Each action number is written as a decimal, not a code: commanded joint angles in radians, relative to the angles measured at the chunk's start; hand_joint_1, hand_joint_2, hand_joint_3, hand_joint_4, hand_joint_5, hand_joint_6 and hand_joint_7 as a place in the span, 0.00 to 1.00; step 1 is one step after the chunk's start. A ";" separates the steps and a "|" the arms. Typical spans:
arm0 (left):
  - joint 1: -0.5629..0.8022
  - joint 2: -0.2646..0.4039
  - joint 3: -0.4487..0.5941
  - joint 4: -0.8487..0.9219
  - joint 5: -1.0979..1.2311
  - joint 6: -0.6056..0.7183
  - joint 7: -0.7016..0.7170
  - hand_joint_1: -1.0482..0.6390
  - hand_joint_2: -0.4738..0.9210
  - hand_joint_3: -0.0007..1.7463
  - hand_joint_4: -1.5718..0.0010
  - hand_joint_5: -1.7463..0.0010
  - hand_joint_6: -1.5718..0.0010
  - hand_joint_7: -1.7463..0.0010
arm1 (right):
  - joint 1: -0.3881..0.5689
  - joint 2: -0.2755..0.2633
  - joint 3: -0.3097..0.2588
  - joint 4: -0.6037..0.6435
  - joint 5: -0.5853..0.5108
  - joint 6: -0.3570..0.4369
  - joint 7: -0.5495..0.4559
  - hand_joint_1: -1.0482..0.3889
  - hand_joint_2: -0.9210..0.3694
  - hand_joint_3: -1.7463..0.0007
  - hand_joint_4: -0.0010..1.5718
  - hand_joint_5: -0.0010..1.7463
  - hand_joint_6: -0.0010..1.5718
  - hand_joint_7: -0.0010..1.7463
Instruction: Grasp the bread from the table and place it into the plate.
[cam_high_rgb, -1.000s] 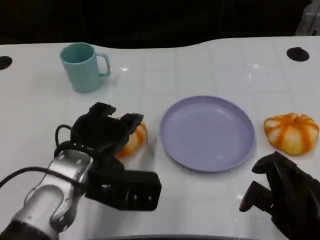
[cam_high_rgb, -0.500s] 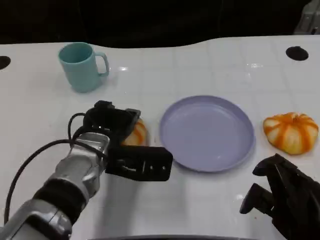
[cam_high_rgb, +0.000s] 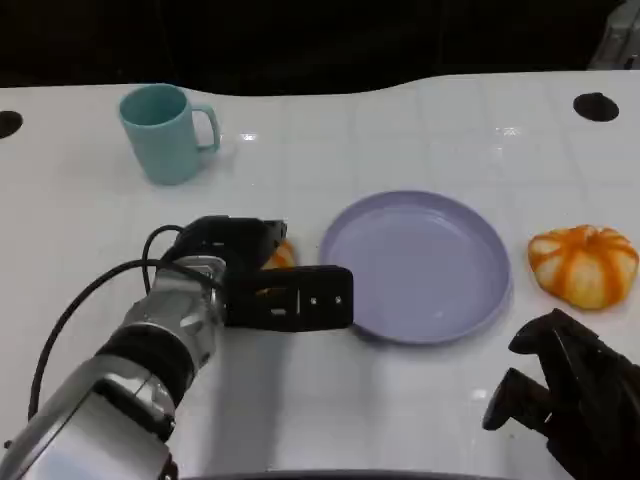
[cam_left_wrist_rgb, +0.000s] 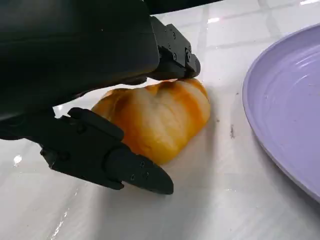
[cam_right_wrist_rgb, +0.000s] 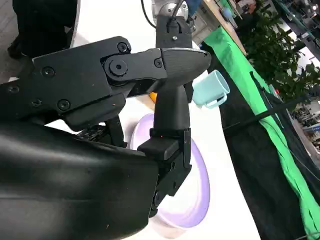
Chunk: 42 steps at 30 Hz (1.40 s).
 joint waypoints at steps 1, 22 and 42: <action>-0.022 0.005 -0.016 0.045 -0.009 -0.007 0.004 0.42 0.94 0.01 0.92 0.89 0.83 0.99 | 0.009 -0.013 -0.013 -0.018 0.013 0.003 0.003 0.36 0.00 0.86 0.40 1.00 0.30 0.93; -0.003 0.052 -0.104 0.071 0.051 -0.099 0.419 0.45 1.00 0.19 0.48 0.00 0.22 0.93 | 0.008 -0.019 -0.017 -0.018 0.007 0.008 0.002 0.36 0.00 0.86 0.39 1.00 0.30 0.92; -0.108 -0.004 0.009 -0.001 -0.070 -0.171 0.453 0.47 0.98 0.03 0.44 0.00 0.51 0.35 | 0.001 -0.010 -0.015 -0.002 0.005 -0.001 -0.001 0.38 0.00 0.85 0.40 1.00 0.29 0.93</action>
